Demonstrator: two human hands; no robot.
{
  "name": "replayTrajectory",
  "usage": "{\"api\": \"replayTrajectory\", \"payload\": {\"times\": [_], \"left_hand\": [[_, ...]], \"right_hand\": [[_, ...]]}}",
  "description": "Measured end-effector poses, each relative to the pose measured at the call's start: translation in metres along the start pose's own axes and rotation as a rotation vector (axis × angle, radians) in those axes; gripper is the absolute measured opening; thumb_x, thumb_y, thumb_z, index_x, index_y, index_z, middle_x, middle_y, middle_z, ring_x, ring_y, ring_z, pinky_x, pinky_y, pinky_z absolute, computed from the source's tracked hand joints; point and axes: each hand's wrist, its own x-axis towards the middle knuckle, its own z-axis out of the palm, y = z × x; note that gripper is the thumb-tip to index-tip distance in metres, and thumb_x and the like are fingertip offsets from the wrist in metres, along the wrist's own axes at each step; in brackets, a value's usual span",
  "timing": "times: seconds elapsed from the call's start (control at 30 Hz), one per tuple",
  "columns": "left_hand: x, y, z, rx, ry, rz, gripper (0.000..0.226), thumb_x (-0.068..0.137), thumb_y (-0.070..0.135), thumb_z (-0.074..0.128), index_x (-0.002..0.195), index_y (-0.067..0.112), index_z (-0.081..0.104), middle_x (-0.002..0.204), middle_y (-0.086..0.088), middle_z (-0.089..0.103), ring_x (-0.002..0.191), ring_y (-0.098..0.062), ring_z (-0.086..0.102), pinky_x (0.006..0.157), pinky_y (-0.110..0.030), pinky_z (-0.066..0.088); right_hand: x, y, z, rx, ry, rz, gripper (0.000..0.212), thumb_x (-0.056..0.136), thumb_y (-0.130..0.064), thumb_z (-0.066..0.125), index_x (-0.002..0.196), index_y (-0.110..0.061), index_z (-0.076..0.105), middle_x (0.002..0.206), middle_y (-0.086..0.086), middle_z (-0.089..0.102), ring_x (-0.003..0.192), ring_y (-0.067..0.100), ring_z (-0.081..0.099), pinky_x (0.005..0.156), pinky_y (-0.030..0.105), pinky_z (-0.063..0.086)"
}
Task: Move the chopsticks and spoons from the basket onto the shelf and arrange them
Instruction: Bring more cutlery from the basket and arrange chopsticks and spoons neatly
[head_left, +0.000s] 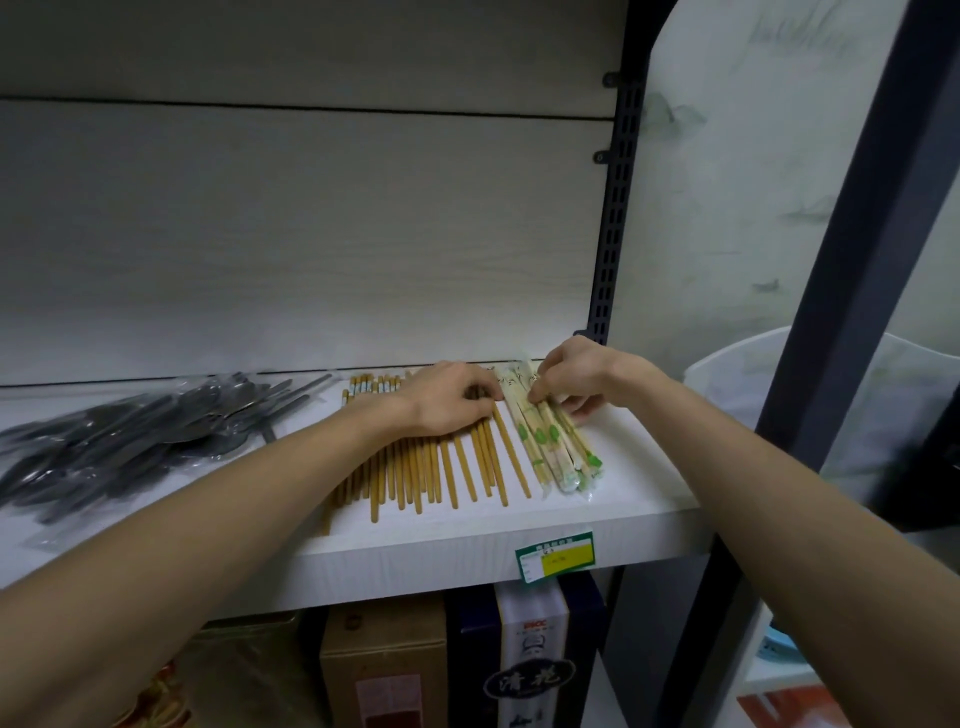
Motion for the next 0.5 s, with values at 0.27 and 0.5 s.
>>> {"api": "replayTrajectory", "payload": {"times": [0.27,0.5], "left_hand": [[-0.006,0.000,0.001,0.074,0.089,0.051,0.042,0.101,0.032,0.053,0.141,0.021,0.053,0.148,-0.001,0.051,0.134,-0.020,0.048,0.110,-0.041,0.042],[-0.007,0.010,0.006,0.159,-0.041,0.085,0.049,0.104,0.055,0.030,0.133,0.026,0.057,0.134,0.003,0.061,0.119,-0.017,0.057,0.098,-0.045,0.049]], "right_hand": [[0.005,0.013,0.014,-0.279,0.163,-0.146,0.048,0.098,-0.045,0.057,0.138,-0.017,0.056,0.118,0.008,0.068,0.090,0.022,0.066,0.083,0.034,0.054],[0.008,0.033,0.031,-0.408,0.262,-0.180,0.042,0.099,-0.041,0.033,0.113,-0.019,0.067,0.124,0.012,0.065,0.119,0.035,0.056,0.101,0.046,0.046]]}}
